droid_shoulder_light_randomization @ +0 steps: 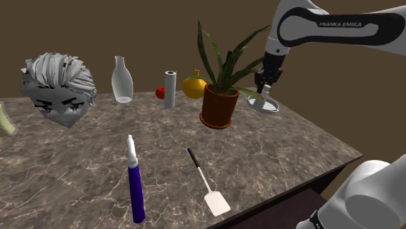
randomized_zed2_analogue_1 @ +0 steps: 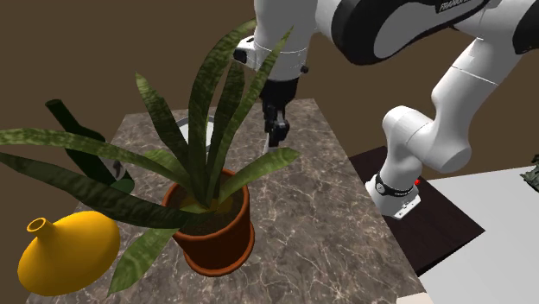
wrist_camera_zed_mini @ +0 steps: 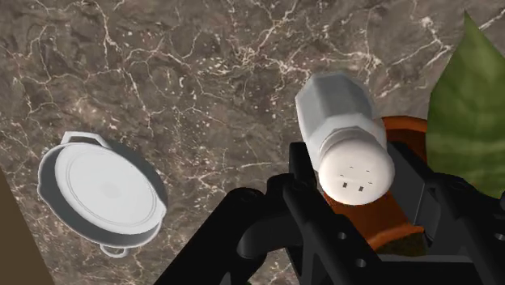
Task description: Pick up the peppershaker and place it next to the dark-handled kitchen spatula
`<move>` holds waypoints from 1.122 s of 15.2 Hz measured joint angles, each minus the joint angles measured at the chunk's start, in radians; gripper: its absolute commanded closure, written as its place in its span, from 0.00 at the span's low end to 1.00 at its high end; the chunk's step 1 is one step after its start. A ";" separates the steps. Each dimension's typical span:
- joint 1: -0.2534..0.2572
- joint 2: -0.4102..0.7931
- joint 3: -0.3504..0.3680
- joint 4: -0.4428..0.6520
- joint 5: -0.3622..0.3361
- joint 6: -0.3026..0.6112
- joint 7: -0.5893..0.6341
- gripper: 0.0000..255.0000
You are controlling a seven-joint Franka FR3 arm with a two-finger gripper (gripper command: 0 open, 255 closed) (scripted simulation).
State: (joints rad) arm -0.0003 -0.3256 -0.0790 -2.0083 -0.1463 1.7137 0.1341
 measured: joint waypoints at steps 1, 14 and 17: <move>0.007 -0.021 0.014 -0.023 0.003 0.000 0.021 1.00; 0.108 -0.316 0.212 -0.242 0.101 -0.104 0.273 1.00; 0.134 -0.349 0.265 -0.252 0.138 -0.132 0.336 1.00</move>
State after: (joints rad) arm 0.1333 -0.6750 0.1861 -2.2601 -0.0079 1.5816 0.4700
